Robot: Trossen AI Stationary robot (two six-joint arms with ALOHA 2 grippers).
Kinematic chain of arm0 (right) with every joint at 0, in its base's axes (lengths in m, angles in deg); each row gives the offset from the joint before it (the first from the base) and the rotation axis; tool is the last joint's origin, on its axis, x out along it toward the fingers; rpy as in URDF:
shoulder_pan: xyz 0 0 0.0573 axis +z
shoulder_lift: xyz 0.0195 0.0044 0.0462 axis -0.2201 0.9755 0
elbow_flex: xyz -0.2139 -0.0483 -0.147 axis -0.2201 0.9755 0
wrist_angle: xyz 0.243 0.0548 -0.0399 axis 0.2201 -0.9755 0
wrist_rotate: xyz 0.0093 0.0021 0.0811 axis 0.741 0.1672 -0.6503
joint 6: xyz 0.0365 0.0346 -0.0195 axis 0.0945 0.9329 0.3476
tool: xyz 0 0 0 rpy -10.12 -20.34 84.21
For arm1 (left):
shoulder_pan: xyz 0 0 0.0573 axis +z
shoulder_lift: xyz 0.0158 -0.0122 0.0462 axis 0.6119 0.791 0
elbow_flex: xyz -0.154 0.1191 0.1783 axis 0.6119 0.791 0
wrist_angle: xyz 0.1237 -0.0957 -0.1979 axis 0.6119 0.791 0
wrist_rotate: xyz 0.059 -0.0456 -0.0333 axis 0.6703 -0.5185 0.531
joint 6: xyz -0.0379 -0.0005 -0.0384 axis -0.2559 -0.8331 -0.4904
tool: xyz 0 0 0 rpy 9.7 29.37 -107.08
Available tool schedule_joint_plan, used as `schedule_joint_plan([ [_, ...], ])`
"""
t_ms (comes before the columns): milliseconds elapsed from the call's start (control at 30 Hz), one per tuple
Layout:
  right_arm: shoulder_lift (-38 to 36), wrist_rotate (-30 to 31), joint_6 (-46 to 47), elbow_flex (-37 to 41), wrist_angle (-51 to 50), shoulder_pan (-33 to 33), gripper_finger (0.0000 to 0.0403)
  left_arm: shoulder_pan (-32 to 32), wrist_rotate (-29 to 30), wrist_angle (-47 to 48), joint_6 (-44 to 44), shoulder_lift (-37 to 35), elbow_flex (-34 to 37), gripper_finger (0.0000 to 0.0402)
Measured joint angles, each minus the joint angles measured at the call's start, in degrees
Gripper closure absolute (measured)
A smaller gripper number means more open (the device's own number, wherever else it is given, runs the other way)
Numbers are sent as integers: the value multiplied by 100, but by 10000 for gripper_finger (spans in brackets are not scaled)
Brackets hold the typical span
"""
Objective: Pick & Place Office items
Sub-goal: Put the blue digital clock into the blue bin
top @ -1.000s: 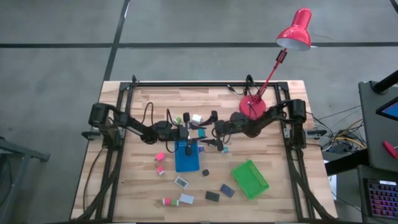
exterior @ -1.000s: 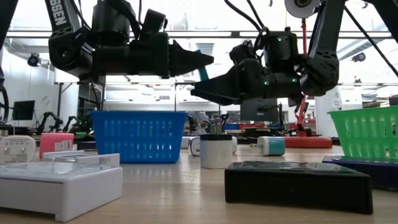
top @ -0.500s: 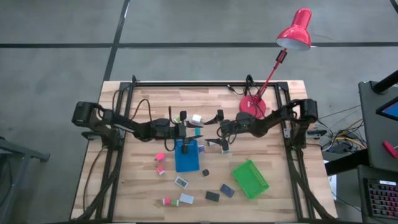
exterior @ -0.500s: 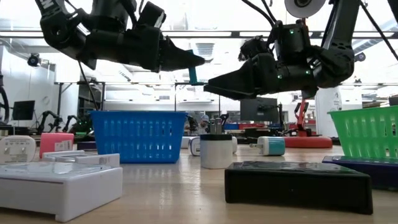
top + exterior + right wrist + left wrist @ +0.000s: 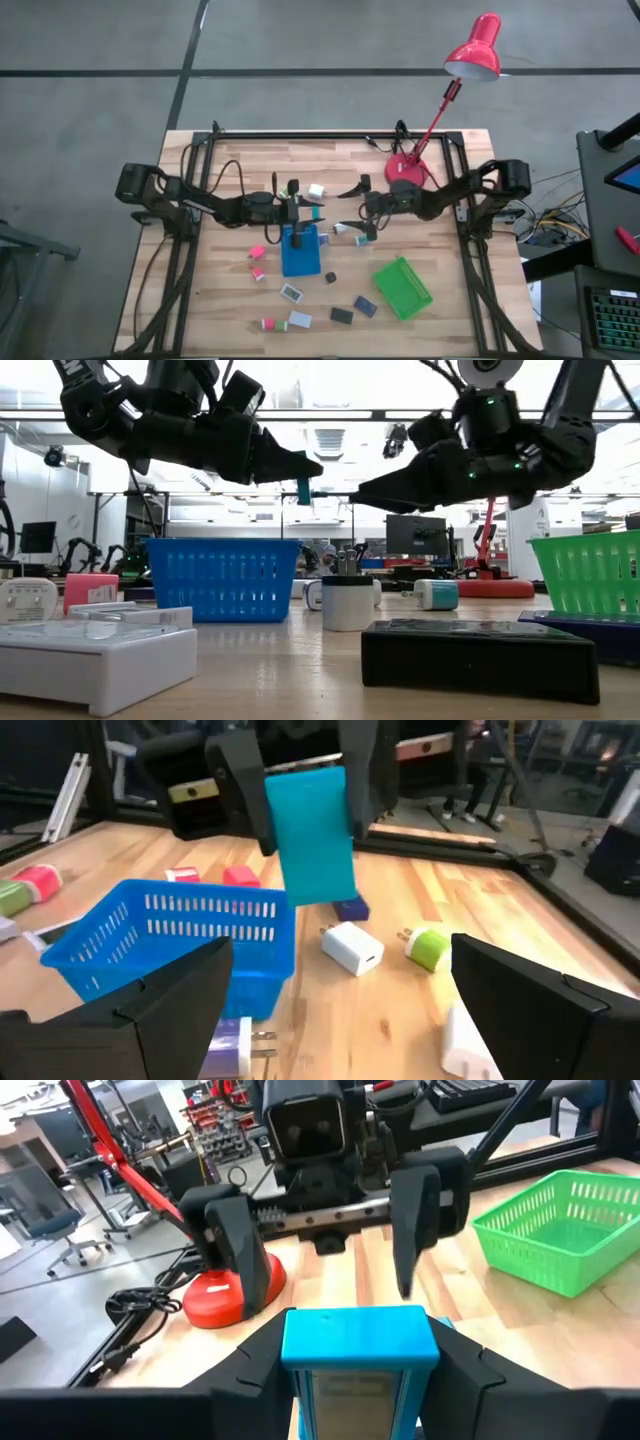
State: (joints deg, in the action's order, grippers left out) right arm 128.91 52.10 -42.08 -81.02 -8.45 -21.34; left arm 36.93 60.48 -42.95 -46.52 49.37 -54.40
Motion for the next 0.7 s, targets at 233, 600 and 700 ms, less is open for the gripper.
schedule_joint_plan([
  [233,-944,356,54,887,5,0,35,0,6,1,2,0,2,251],
  [600,-2474,722,288,2125,-2,0,35,0,3,-45,-17,0,4,251],
  [700,-2719,908,296,2352,3,-2,35,0,2,-44,-17,0,4,251],
])
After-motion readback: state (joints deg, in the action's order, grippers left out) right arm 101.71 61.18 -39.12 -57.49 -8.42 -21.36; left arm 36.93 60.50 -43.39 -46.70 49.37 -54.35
